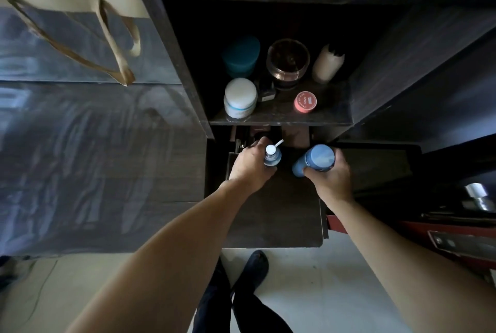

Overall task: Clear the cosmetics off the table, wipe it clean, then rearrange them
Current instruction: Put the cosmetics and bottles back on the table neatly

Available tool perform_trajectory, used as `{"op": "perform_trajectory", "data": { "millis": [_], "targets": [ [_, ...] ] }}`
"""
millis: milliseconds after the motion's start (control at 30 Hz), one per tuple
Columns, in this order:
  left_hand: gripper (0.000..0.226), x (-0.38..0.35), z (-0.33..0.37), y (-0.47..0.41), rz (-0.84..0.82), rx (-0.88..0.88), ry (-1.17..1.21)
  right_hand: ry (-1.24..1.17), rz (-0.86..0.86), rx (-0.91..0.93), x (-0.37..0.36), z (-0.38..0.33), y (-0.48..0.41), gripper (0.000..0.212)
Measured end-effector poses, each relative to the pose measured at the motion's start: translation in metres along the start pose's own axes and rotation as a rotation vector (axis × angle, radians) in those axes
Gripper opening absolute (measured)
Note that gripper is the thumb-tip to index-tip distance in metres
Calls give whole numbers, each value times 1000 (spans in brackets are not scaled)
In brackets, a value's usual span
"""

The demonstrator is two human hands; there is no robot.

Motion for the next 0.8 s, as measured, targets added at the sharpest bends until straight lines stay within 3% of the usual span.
{"op": "perform_trajectory", "data": {
  "millis": [167,367,567,800],
  "targets": [
    [38,62,4,46,116,14,97,-13,-72,9,6,-29,28,71],
    [36,157,-19,106,220,147,148,10,-136,210,6,-126,87,70],
    [36,255,-51,161,368,220,140,8,-239,391,-38,-216,141,57],
    [42,332,-97,188,464,251,123,-54,-262,379,-103,-280,162,50]
  ]
}}
Point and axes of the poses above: each hand's wrist, its own y-axis away from the middle knuckle, its own x-axis out of the back of the hand, z = x × y, the point moved 10 cm from there along -y, towards the middle knuckle, and after that the axes turned 4 degrees about -x, right-handed, at the moved point
